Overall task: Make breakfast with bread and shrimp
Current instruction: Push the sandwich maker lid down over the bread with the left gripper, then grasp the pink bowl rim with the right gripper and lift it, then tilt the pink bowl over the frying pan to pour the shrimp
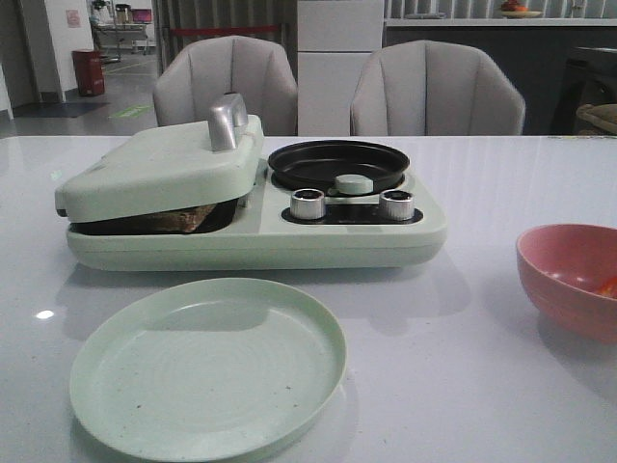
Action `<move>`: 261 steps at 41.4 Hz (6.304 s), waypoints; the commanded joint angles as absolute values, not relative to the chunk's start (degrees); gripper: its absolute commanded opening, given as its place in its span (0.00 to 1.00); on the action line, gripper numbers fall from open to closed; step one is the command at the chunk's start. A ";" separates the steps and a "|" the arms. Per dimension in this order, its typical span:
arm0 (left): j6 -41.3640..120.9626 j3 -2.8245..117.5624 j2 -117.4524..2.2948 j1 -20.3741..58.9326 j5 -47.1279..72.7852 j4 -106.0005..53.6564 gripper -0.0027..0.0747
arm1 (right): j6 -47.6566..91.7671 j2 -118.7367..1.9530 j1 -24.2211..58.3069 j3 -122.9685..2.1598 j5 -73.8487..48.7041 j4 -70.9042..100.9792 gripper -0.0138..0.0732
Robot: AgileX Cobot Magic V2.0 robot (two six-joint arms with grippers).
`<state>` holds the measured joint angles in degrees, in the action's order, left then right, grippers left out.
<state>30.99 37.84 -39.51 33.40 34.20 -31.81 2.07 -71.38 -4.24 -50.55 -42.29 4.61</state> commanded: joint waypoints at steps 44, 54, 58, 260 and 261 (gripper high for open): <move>31.02 39.35 -39.41 33.85 30.39 -33.73 0.16 | 4.97 -91.78 -6.38 -61.05 -34.17 4.88 0.20; 31.02 39.35 -39.41 33.85 30.39 -33.73 0.16 | 5.07 -86.65 1.78 -71.75 -34.25 0.00 0.21; 31.02 39.35 -39.41 33.85 30.39 -33.73 0.16 | 4.83 -86.88 6.20 -77.54 -33.86 -5.61 0.21; 31.02 39.35 -39.41 33.85 28.77 -32.43 0.16 | -31.22 -125.57 37.70 -116.48 -60.11 -103.80 0.21; 31.02 39.35 -39.41 33.85 28.77 -32.43 0.16 | -31.16 -125.32 37.70 -116.94 -60.11 -103.80 0.21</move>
<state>31.13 37.58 -39.51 33.40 32.88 -30.93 -31.38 -131.79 37.50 -113.39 -57.93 -97.32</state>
